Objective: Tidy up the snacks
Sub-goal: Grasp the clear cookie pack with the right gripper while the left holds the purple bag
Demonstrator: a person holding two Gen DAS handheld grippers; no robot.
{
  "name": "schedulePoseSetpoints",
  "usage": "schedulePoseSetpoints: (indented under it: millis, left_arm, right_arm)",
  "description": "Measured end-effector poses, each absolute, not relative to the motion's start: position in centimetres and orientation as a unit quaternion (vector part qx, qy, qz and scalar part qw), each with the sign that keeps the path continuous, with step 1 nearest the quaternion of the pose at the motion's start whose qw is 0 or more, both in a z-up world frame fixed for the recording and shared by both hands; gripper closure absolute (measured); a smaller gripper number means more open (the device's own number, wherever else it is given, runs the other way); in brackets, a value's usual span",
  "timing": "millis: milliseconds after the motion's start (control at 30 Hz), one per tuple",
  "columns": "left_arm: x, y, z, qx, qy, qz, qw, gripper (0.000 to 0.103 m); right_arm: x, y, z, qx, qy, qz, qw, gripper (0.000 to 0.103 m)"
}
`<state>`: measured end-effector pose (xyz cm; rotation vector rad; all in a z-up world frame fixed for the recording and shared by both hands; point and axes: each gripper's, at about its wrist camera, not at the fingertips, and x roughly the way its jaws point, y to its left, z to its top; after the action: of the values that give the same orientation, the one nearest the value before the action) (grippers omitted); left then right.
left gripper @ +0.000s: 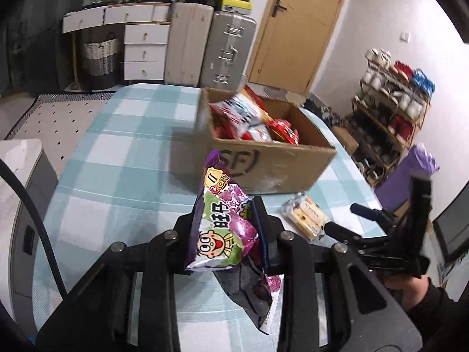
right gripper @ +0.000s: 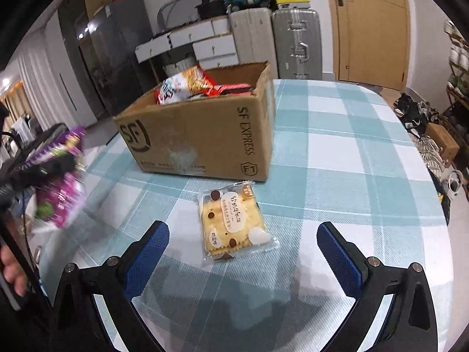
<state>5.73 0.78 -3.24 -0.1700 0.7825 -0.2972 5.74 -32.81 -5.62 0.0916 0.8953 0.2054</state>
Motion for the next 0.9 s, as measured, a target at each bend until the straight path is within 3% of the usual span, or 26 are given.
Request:
schedulePoseSetpoints:
  millis: [300,367,433,567,733,900]
  left_arm:
    - [5.0,4.4,-3.2,-0.106,0.383,-0.130,0.909,0.076]
    - [5.2,4.1,-3.4,-0.102,0.384,-0.128,0.909,0.076]
    - [5.3,3.6,-3.6,-0.095,0.385,-0.129,0.909,0.076]
    - [5.6,2.5,-4.0,-0.079,0.389,-0.128,0.909,0.076]
    - [5.8,2.5,-4.2,-0.081,0.392,-0.123,0.908,0.076]
    - [5.7,2.4,-4.1,-0.071,0.387,-0.106,0.913,0.076]
  right_arm:
    - [9.2,-30.0,-8.4,-0.024,0.465,0.103,0.879,0.002]
    - [9.9,-29.7,-9.0,-0.026,0.474,0.104,0.874,0.005]
    - [10.3,-29.4,-9.6,-0.024,0.484,0.109,0.868,0.022]
    - [10.2,-28.9,-9.7,-0.046,0.476,0.109,0.871,0.026]
    - [9.7,-29.1,-9.6,-0.051,0.469,0.103,0.876,0.043]
    - [9.2,-29.0,-9.7,-0.054,0.465,0.100,0.878,0.043]
